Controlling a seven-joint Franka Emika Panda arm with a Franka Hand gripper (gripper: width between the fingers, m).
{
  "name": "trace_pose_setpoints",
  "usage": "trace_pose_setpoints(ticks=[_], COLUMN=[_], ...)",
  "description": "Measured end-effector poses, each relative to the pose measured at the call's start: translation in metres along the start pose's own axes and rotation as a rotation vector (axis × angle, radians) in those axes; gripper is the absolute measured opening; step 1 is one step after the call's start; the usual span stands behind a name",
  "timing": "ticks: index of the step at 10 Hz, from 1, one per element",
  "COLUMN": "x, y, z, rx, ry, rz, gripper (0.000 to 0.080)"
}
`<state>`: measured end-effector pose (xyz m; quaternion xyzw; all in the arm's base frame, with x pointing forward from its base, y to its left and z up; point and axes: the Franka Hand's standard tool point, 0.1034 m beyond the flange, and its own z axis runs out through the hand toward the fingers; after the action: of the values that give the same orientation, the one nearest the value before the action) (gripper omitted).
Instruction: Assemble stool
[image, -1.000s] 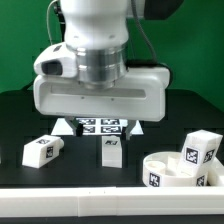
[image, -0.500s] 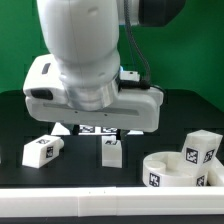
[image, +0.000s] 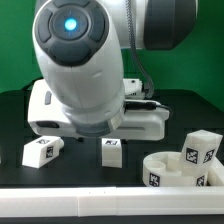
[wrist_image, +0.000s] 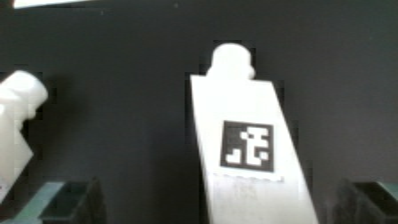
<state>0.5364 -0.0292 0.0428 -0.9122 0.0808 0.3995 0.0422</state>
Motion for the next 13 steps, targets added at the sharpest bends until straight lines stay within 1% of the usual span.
trace_pose_setpoints(ticks=[1, 3, 4, 9, 12, 13], x=[0.0, 0.001, 0.002, 0.013, 0.015, 0.015], y=[-0.002, -0.016, -0.02, -0.019, -0.017, -0.016], z=[0.001, 0.004, 0.005, 0.029, 0.032, 0.032], rx=[0.0, -0.003, -0.006, -0.01, -0.01, -0.009], ry=[-0.001, -0.003, 0.004, 0.008, 0.004, 0.004], rz=[-0.014, -0.036, -0.042, -0.036, -0.038, -0.038], gripper=[0.0649, 0.0649, 0.0649, 0.0649, 0.0627, 0.046])
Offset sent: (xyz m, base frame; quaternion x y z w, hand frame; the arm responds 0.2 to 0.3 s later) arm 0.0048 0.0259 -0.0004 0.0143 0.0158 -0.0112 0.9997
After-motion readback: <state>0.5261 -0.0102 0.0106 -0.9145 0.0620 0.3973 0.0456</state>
